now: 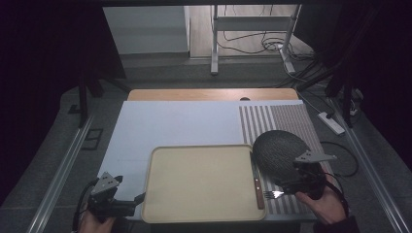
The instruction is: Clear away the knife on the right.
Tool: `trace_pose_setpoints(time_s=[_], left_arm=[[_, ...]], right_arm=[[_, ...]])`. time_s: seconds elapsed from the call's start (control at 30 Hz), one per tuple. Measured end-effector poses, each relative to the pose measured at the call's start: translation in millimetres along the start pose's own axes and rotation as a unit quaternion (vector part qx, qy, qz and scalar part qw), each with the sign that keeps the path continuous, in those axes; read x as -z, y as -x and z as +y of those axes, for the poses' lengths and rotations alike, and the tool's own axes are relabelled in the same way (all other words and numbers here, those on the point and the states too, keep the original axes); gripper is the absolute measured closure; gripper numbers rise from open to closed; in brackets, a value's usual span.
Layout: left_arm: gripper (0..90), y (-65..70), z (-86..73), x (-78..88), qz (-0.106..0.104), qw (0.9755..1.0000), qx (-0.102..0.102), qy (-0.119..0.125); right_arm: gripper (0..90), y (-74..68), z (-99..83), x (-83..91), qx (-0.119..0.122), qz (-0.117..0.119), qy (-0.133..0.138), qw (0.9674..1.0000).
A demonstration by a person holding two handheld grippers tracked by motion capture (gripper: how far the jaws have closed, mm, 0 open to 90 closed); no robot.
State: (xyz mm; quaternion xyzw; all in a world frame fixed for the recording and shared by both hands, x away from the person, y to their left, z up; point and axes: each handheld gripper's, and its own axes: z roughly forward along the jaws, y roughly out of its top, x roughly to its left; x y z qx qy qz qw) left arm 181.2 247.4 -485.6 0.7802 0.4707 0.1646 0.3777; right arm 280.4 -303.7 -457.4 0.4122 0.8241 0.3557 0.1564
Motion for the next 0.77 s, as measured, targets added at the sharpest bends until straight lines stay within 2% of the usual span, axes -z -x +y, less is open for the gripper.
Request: trace_pose_setpoints(time_s=[0.2, 0.57, 0.67, 0.77], left_arm=[[0.5, 0.4, 0.0, 0.0, 0.001, 1.0000, -0.001, -0.001], [0.6, 0.5, -0.1, -0.3, 0.002, 1.0000, -0.001, -0.003], [0.6, 0.9, 0.1, -0.6, 0.003, 1.0000, -0.001, -0.004], [0.7, 1.1, 0.7, -1.1, 0.003, 1.0000, -0.001, -0.005]], right_arm=[[4.2, 8.8, -17.4, 14.1, -0.024, 0.001, 0.011, 0.9996], [4.7, 24.8, -51.9, 40.2, -0.073, -0.021, 0.025, 0.9968], [4.9, 27.8, -56.0, 44.2, -0.087, -0.013, 0.033, 0.9955], [4.9, 28.8, -57.1, 44.6, -0.089, -0.013, 0.032, 0.9954]])
